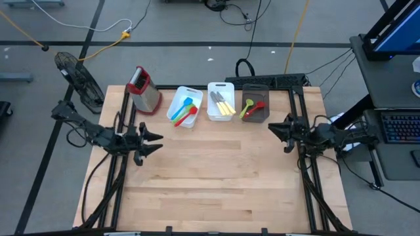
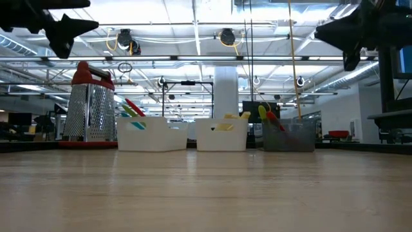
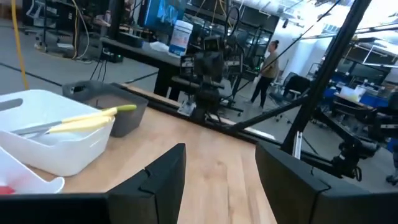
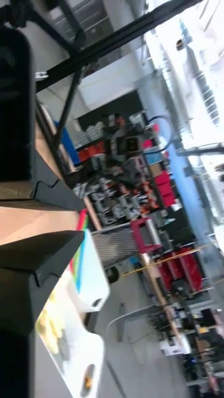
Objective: Pick & Place Kitchen Items
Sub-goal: Return to Home Position
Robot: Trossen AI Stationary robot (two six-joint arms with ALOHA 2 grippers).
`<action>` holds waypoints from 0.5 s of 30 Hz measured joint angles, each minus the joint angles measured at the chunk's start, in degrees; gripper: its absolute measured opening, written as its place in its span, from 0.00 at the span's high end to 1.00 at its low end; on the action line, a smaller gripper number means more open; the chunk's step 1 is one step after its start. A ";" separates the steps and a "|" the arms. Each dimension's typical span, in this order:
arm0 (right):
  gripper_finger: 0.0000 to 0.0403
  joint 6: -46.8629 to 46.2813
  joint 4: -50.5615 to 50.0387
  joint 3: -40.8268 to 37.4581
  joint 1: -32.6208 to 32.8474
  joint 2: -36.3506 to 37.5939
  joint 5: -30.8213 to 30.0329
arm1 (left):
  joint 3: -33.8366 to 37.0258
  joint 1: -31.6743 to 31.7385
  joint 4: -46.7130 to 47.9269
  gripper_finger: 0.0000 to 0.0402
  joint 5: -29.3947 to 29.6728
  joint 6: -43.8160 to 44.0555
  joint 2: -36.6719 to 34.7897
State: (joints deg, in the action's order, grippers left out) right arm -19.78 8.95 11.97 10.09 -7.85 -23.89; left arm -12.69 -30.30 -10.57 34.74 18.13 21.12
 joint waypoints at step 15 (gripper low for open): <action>0.86 -1.89 -14.04 -0.54 -0.04 6.92 1.17 | 11.56 12.47 -24.32 0.50 -6.86 -5.11 6.17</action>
State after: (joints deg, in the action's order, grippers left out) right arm -21.67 -5.09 11.43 10.04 -0.92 -22.72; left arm -1.13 -17.84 -34.89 27.88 13.03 27.29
